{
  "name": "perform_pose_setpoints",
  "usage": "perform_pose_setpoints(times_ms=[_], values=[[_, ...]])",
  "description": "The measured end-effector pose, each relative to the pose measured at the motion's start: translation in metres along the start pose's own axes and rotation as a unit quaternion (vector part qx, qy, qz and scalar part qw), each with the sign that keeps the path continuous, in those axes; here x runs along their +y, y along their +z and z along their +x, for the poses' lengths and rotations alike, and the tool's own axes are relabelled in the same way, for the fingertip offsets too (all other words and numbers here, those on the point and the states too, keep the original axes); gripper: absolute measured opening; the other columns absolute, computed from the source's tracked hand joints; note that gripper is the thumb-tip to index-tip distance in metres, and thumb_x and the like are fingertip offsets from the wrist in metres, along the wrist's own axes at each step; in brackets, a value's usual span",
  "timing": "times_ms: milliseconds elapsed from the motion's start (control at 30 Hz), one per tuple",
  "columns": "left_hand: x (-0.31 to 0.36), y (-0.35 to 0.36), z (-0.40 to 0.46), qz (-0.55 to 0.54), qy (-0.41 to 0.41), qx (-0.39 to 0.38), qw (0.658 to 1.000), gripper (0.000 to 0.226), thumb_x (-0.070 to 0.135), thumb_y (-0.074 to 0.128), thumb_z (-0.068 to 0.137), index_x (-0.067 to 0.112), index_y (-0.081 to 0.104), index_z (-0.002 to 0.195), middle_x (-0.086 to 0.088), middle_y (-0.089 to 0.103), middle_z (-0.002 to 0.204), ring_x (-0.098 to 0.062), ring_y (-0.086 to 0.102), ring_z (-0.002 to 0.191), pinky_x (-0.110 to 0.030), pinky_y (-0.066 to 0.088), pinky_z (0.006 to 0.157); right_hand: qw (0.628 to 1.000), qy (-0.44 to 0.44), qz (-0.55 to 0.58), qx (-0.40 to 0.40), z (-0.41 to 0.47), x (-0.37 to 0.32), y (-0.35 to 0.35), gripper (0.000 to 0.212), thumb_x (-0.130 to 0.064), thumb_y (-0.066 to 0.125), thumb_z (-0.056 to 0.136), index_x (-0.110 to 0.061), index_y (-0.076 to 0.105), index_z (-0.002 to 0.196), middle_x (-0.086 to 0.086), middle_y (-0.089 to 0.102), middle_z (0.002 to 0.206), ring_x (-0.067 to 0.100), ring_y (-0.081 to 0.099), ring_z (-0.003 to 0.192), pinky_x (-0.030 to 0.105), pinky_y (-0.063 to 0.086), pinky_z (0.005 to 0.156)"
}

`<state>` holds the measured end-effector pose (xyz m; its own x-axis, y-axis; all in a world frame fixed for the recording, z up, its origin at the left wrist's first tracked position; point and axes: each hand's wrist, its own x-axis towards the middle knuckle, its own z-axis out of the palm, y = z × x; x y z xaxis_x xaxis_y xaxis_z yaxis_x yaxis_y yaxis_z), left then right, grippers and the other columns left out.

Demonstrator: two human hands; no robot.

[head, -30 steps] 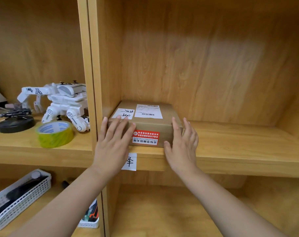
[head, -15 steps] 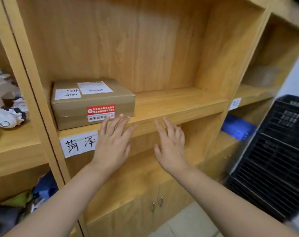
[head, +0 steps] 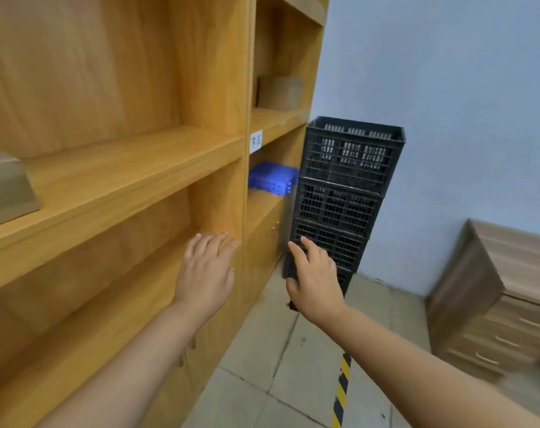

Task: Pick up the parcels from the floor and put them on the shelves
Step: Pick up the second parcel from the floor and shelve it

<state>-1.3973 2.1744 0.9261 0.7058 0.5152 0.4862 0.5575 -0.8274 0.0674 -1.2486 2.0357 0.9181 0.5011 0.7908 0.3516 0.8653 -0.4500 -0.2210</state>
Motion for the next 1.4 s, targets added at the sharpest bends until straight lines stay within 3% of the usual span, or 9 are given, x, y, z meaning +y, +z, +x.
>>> perform_pose_setpoints(times_ms=[167, 367, 900, 1133, 1400], values=[[0.086, 0.022, 0.026, -0.051, 0.059, -0.032, 0.996, 0.056, 0.013, 0.073, 0.066, 0.013, 0.059, 0.120, -0.012, 0.060, 0.126, -0.030, 0.057, 0.112, -0.045, 0.039, 0.101, 0.996, 0.088, -0.008, 0.002, -0.033, 0.076, -0.024, 0.063, -0.021, 0.049, 0.085, -0.020, 0.024, 0.144, 0.005, 0.026, 0.151, 0.025, 0.024, 0.137, 0.041, 0.021, 0.115], [0.208, 0.045, 0.045, -0.118, 0.118, -0.092, 0.982, 0.054, 0.019, 0.053, 0.088, 0.020, 0.037, 0.140, -0.002, 0.034, 0.148, -0.020, 0.031, 0.136, -0.036, 0.019, 0.114, 0.987, 0.160, -0.021, 0.010, -0.082, 0.183, -0.068, 0.063, -0.023, 0.049, 0.086, -0.019, 0.024, 0.144, 0.006, 0.030, 0.148, 0.025, 0.027, 0.135, 0.041, 0.022, 0.113], [0.520, 0.107, 0.071, -0.158, 0.219, -0.190, 0.944, 0.060, 0.027, 0.050, 0.091, 0.020, 0.025, 0.144, -0.001, 0.026, 0.152, -0.019, 0.026, 0.139, -0.036, 0.021, 0.113, 0.940, 0.339, -0.019, 0.006, -0.206, 0.464, -0.156, 0.062, -0.020, 0.050, 0.087, -0.016, 0.026, 0.144, 0.006, 0.025, 0.150, 0.026, 0.024, 0.136, 0.040, 0.023, 0.111], [0.646, 0.138, 0.098, -0.208, 0.291, -0.229, 0.905, 0.060, 0.025, 0.049, 0.091, 0.022, 0.023, 0.145, 0.000, 0.023, 0.153, -0.018, 0.025, 0.140, -0.038, 0.021, 0.113, 0.901, 0.430, -0.041, 0.038, -0.250, 0.559, -0.186, 0.060, -0.023, 0.052, 0.088, -0.017, 0.027, 0.143, 0.005, 0.027, 0.149, 0.025, 0.024, 0.136, 0.040, 0.024, 0.110], [0.800, 0.191, 0.150, -0.267, 0.402, -0.243, 0.841, 0.058, 0.023, 0.052, 0.087, 0.028, 0.032, 0.141, -0.001, 0.034, 0.146, -0.025, 0.037, 0.130, -0.038, 0.032, 0.106, 0.851, 0.515, -0.091, 0.050, -0.281, 0.678, -0.230, 0.050, -0.025, 0.049, 0.089, -0.020, 0.039, 0.137, 0.001, 0.041, 0.140, 0.022, 0.032, 0.131, 0.037, 0.028, 0.108]])
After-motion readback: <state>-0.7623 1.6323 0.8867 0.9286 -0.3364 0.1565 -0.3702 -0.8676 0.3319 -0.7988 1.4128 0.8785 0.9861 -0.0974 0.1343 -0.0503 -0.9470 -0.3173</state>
